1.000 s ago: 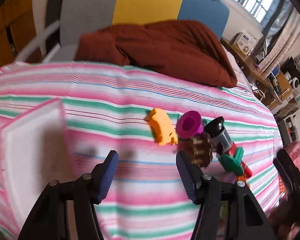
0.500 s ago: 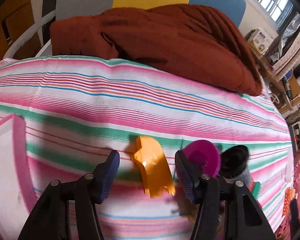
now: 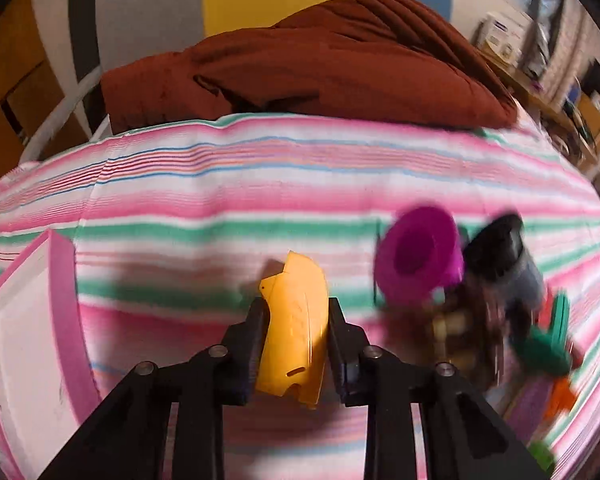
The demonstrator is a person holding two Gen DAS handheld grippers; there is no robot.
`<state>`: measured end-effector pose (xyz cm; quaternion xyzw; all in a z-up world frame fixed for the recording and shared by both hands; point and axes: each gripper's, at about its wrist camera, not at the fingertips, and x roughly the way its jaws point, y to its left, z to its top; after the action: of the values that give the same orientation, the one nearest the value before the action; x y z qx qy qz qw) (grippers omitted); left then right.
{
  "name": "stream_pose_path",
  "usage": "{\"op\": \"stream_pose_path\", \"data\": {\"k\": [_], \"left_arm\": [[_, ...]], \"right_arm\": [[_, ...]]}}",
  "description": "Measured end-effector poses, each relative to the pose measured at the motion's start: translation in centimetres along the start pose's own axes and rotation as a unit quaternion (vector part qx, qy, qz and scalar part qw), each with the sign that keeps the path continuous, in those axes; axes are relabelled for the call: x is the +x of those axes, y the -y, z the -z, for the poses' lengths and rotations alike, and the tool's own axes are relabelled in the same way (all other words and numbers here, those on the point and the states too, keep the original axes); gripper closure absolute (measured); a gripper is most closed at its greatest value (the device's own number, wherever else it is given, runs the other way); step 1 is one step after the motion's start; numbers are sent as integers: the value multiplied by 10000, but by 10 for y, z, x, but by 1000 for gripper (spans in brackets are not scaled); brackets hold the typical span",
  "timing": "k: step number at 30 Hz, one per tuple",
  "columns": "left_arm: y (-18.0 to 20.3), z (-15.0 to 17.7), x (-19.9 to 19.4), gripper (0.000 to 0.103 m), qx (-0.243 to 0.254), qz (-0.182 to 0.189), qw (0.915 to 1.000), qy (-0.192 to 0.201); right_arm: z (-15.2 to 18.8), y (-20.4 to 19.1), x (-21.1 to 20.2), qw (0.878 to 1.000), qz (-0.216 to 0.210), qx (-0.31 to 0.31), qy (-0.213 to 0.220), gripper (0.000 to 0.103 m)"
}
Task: Organize rigid objects
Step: 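Lift the yellow piece with the left gripper while the right gripper grasps the green plug device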
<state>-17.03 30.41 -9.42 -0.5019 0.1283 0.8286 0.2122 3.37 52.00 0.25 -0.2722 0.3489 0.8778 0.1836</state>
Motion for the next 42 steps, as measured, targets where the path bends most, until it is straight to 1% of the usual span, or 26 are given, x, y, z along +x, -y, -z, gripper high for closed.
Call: {"op": "stream_pose_path", "data": {"k": [2,8,9,13,15,16,17,19,21,23,25,27,29,30,31,32,33,35,37,38,39,40,42], "left_arm": [[4,16,-9,75,110,-5,9999,57],[15,68,-39,75,364,175,9990,190],[25,71,-40,75,401,212,9988,206],[36,106,-56,75,699,248,9966,373],[38,118,-62,75,744,352,9958,409],[39,124,-66,75,787,381,9952,440],[40,131,-69,75,850,391,9945,475],[42,140,-73,75,1010,397,9924,580],[42,147,-76,75,1084,425,9909,671],[37,148,-77,75,1071,494,9904,718],[35,150,-78,75,1015,565,9906,727],[34,151,-79,75,980,611,9905,740],[31,151,-79,75,936,656,9907,734],[31,151,-79,75,914,682,9908,725],[30,152,-79,75,896,711,9908,717],[29,153,-80,75,886,733,9908,716],[29,154,-80,75,877,749,9907,717],[28,156,-82,75,856,779,9907,710],[27,158,-83,75,855,794,9906,716],[26,159,-84,75,857,795,9905,722],[26,160,-84,75,858,796,9905,724],[26,161,-85,75,861,797,9905,723],[25,163,-87,75,889,805,9901,724]], "right_arm": [[-1,6,3,9998,-35,157,-99,0],[0,18,13,9980,-96,455,-418,0],[1,19,15,9977,-124,470,-482,0],[6,14,19,9975,-122,316,-626,0],[9,12,21,9966,-166,286,-749,4],[12,11,23,9959,-187,260,-850,6],[15,9,24,9949,-219,228,-958,6],[23,3,28,9906,-376,143,-1309,7],[36,-8,29,9852,-359,-215,-1662,9],[48,-16,30,9784,-277,-554,-1973,9],[61,-24,32,9677,-207,-906,-2343,9],[71,-29,35,9568,-116,-1244,-2623,9],[80,-35,38,9428,23,-1639,-2903,9],[85,-39,41,9329,124,-1908,-3053,9],[89,-42,43,9271,188,-2096,-3103,9],[93,-44,46,9177,247,-2328,-3210,9],[95,-44,48,9109,302,-2479,-3284,9],[105,-48,54,8917,439,-2882,-3464,9],[112,-49,60,8788,553,-3086,-3597,10],[116,-48,64,8721,637,-3157,-3684,18],[117,-48,65,8695,719,-3213,-3682,30],[119,-49,67,8669,911,-3328,-3598,44],[120,-49,68,8701,891,-3281,-3570,45]]}}
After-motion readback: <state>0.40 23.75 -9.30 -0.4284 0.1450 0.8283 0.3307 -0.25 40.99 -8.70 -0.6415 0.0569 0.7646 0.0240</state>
